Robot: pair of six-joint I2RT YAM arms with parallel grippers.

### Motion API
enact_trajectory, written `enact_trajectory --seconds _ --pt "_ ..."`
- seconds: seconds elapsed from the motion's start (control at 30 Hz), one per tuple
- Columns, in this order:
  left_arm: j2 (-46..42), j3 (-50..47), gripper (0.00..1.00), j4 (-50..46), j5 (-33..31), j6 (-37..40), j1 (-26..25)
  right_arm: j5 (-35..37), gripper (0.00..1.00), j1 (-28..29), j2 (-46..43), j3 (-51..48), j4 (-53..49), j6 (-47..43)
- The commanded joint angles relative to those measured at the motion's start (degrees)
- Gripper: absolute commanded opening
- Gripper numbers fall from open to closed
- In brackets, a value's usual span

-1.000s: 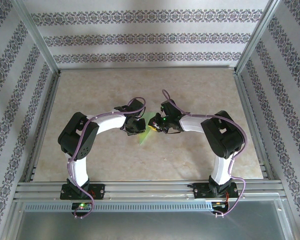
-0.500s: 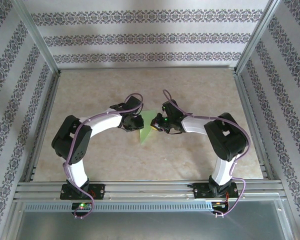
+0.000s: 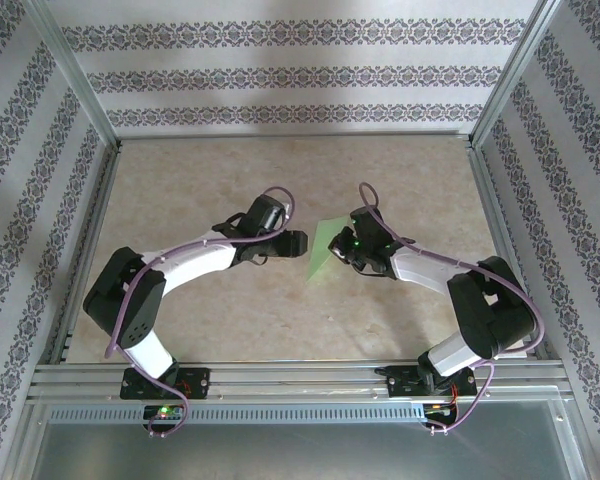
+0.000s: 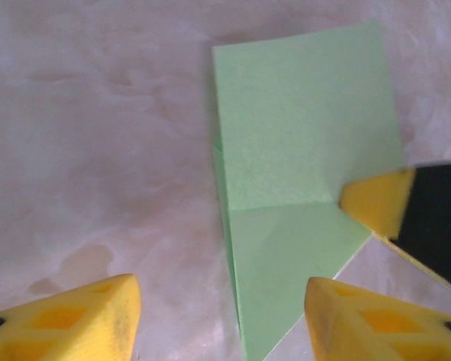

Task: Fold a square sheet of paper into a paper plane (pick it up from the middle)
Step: Fifth fold the wing at the center of the table.

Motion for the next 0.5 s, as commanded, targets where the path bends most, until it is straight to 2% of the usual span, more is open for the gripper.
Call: enact_trajectory --seconds 0.0,0.1,0.3,0.47 --pt "0.1 -1.9 0.64 8.3 -1.6 11.2 -2.7 3.8 0.02 -0.1 -2.2 -1.6 -1.4 6.9" --pt "0.9 -3.1 0.67 11.3 -3.3 16.9 -5.1 4.5 0.02 -0.2 -3.4 -2.5 -1.5 9.8" --pt "3.9 -6.2 0.67 19.3 -2.5 23.7 -7.6 5.3 0.03 -0.5 -5.1 -3.5 -1.9 12.6" --pt "7.7 -4.7 0.66 20.7 -2.4 28.4 -8.7 3.7 0.03 -1.0 -4.8 -3.9 -1.8 14.8"
